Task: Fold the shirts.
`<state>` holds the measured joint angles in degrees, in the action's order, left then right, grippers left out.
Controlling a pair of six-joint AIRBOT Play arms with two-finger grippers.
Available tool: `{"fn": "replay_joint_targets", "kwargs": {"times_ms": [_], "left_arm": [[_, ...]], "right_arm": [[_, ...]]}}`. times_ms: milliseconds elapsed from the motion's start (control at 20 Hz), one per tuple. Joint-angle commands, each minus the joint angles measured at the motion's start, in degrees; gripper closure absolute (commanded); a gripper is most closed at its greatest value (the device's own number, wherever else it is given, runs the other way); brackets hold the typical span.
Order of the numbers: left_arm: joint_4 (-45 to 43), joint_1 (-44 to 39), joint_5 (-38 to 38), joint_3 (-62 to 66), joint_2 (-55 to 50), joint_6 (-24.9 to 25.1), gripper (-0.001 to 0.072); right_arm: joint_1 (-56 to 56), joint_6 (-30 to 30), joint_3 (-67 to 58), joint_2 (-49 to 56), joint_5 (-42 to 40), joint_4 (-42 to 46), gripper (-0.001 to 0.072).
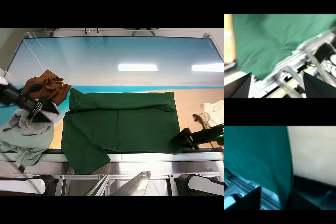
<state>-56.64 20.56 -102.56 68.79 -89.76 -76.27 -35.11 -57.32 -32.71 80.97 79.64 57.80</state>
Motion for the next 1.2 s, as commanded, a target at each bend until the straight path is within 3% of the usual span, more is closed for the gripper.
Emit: {"fn": "replay_joint_targets", "kwargs": {"times_ms": [0, 50, 100, 450, 700, 850, 950, 1000, 1050, 1100, 1150], "left_arm": [[-4.9, 3.76, 5.05, -15.65, 11.96, -0.35, 0.0008], [-4.9, 3.74, 6.45, -19.89, 14.73, -0.72, 0.0008], [-4.9, 3.21, 8.26, -24.57, 17.49, -1.42, 0.0008], [-5.42, -5.35, 18.58, -42.97, 26.6, -4.72, 0.0008], [-1.51, -9.33, 29.79, -43.93, 21.09, -4.55, 0.0007], [1.66, -12.72, 33.42, -42.8, 14.36, -1.79, 0.0007], [3.58, -15.32, 32.44, -40.41, 10.58, 0.17, 0.0189], [4.83, -16.76, 32.06, -38.97, 9.16, 1.14, 0.0339], [5.53, -18.16, 31.61, -37.7, 8.26, 1.92, 0.0572], [5.55, -19.58, 30.71, -36.22, 7.67, 2.97, 0.07], [4.79, -20.55, 29.57, -34.97, 7.56, 2.97, 0.0699]], "right_arm": [[5.51, 0.15, 0.44, 0.48, -9.6, -2.29, 0.0604], [6.21, 0.52, 0.39, 0.48, -10.67, -3.78, 0.0673], [6.64, 0.5, 0.39, 0.48, -11.89, -5.29, 0.069], [6.64, 2.05, 0.39, 0.46, -12.74, -14.12, 0.0691], [6.64, 5.05, 0.39, 0.48, -11.3, -18.25, 0.0691], [6.64, 5.07, 0.39, 0.48, -11.3, -18.21, 0.0691], [6.64, 5.05, 0.39, 0.48, -11.3, -18.21, 0.0691], [6.64, 5.03, 0.39, 0.48, -11.28, -18.21, 0.0691], [6.62, 5.01, 0.39, 0.48, -11.23, -18.18, 0.0691], [6.54, 5.01, 0.39, 0.46, -10.91, -18.03, 0.0691], [6.47, 5.01, 0.39, 0.46, -10.32, -17.86, 0.0691]]}}
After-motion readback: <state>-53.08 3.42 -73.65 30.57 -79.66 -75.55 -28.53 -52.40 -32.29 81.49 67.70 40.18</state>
